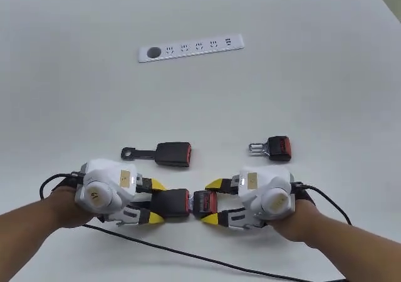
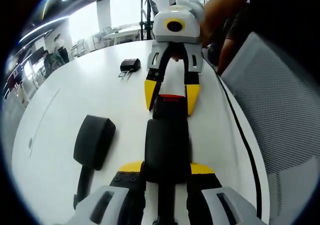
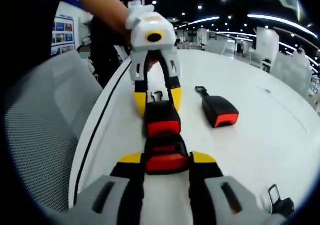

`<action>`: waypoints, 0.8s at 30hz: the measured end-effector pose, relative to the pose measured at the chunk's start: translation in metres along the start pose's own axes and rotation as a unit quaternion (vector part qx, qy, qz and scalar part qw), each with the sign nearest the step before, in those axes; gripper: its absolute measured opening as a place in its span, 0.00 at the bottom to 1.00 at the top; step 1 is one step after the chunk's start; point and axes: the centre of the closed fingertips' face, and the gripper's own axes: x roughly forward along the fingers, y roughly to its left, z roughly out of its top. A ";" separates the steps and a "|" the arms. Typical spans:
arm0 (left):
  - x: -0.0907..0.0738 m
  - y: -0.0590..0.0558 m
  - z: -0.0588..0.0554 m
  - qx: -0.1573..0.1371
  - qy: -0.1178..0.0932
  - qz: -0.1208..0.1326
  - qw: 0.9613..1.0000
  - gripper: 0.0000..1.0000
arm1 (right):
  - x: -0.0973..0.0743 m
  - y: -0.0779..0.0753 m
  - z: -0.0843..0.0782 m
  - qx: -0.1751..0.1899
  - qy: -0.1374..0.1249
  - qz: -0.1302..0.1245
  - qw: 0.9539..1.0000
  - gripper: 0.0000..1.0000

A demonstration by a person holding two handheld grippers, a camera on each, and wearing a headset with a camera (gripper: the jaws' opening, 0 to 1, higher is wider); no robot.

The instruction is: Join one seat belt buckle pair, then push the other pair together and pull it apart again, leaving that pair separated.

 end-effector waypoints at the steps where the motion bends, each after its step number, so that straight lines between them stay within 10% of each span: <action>1: 0.000 0.000 0.000 0.001 0.002 0.000 1.000 0.32 | 0.000 0.000 0.000 -0.001 0.001 0.000 1.000 0.33; 15: 0.002 -0.002 0.007 0.019 0.052 0.005 0.998 0.37 | 0.000 -0.002 0.008 0.000 0.024 -0.022 0.999 0.47; 18: -0.001 0.002 0.015 -0.003 0.034 0.019 0.999 0.51 | -0.008 -0.012 0.016 0.037 0.002 -0.049 0.998 0.71; 24: -0.019 0.022 0.039 -0.023 -0.005 0.070 0.997 0.74 | -0.029 -0.023 0.022 0.035 -0.015 -0.077 0.996 0.77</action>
